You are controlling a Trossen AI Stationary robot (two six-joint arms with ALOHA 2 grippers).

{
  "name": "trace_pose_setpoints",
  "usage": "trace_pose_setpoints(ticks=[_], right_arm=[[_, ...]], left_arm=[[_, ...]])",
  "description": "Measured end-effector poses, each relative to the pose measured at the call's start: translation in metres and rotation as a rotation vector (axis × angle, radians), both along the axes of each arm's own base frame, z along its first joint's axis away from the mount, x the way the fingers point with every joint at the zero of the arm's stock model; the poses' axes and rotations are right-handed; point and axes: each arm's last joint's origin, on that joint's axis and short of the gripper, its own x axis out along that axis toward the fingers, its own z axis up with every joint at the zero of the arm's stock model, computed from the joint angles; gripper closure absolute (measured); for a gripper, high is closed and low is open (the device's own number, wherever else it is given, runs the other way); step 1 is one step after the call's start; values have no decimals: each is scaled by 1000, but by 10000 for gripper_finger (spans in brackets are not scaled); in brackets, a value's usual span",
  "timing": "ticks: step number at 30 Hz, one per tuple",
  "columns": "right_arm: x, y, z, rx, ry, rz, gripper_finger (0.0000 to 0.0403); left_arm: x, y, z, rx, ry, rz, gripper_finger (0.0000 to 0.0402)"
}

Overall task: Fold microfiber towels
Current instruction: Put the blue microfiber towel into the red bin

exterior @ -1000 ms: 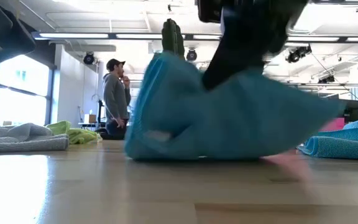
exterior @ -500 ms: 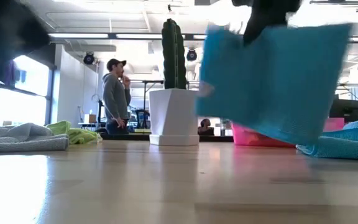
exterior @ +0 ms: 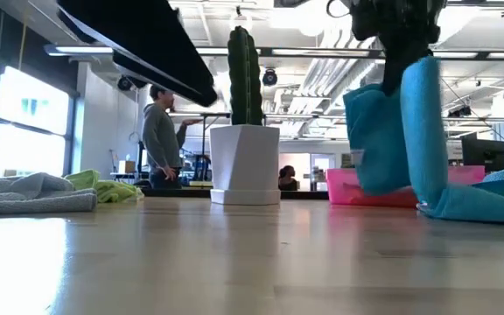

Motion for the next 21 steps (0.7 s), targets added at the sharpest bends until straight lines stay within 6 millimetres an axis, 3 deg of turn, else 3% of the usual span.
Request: trace_pose_setpoints(ticks=[12, 16, 21], right_arm=[[-64, -51, 35, -393, 83, -120, 402], [-66, -55, 43, -379, -33, -159, 402], [-57, -47, 49, -201, -202, -54, 402]], left_arm=[[7, 17, -1, 82, 39, -76, 287], [11, 26, 0, 120, 21, -31, 287], [23, 47, 7, 198, -82, 128, 287]])
